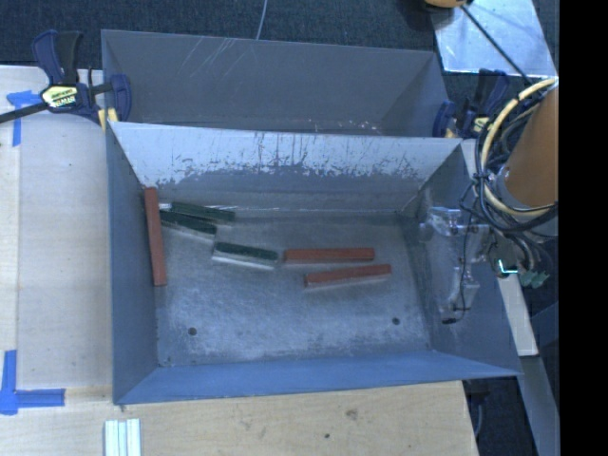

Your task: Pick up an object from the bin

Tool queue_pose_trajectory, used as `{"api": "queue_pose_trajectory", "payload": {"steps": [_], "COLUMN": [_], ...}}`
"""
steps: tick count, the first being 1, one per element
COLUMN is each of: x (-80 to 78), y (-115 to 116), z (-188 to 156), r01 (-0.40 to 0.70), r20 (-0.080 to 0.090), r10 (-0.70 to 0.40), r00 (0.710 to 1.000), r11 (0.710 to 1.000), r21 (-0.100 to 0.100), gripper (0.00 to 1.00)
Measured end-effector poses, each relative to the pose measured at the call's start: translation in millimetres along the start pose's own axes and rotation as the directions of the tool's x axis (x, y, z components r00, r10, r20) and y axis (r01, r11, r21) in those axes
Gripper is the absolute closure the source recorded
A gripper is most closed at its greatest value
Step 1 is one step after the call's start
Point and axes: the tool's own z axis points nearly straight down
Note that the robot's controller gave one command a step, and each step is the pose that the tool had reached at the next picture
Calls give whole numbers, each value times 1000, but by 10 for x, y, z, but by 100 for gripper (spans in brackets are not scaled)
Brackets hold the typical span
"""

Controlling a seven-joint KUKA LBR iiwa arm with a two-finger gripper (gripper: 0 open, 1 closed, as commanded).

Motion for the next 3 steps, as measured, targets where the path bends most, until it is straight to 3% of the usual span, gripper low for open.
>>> {"api": "queue_pose_trajectory", "payload": {"steps": [1, 2, 3], "x": [-16, -546, -387], "y": [4, 66, 534], "z": [-36, 461, 1168], "r01": [2, 39, 123], "r20": [8, 20, 6], "r10": [-2, -39, -123], "r00": [1000, 999, 992], "r11": [1000, 999, 992], "r21": [1, 4, 1], "gripper": [0, 0, 0]}}
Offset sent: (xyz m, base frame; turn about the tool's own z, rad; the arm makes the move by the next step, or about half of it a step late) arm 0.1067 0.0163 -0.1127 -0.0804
